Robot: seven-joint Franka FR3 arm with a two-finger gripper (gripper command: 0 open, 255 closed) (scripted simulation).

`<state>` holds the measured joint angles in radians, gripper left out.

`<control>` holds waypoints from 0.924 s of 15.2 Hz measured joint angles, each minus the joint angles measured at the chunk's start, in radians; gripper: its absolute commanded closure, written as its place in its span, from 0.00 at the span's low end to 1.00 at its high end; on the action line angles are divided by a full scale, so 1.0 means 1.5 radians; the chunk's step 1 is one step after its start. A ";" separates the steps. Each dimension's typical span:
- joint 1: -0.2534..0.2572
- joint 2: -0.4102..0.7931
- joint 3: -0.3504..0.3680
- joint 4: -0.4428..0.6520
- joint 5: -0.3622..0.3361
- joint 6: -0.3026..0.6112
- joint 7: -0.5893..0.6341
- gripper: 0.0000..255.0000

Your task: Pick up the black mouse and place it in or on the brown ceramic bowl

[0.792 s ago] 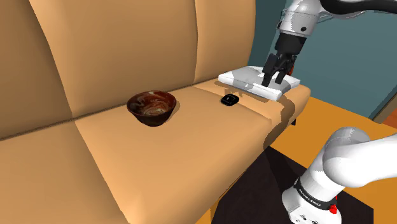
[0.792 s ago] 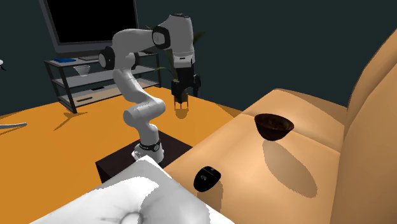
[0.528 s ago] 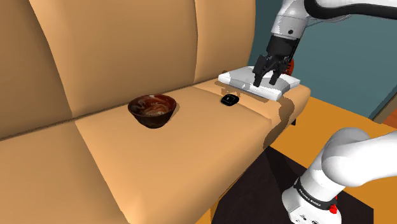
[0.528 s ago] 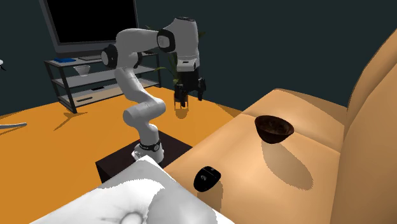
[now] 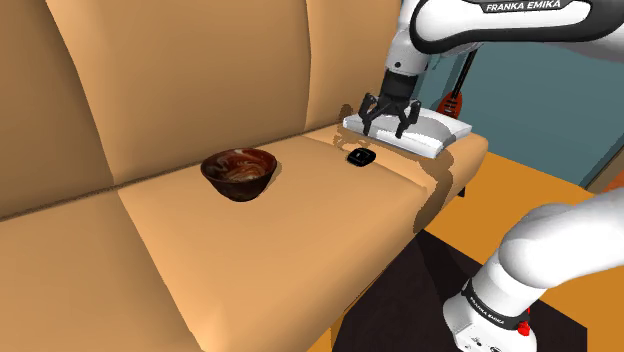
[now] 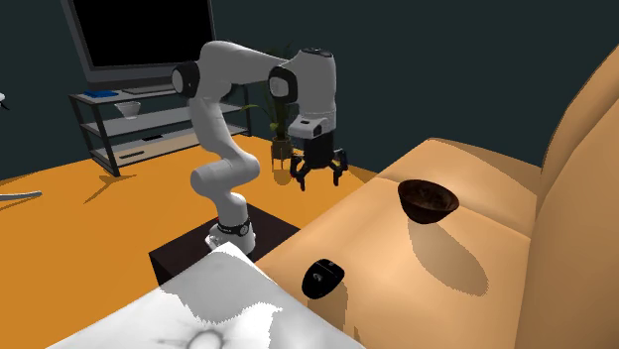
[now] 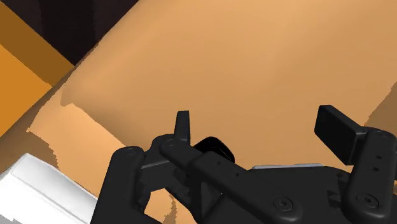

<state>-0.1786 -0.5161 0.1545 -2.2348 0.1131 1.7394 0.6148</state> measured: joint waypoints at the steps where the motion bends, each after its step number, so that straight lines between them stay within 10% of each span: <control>1: -0.011 0.022 0.007 0.006 -0.002 0.016 0.032 0.00; 14: -0.135 0.267 0.009 0.106 -0.066 0.139 0.407 0.00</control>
<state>-0.3817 -0.1158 0.1673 -2.0756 0.0147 1.9481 1.2257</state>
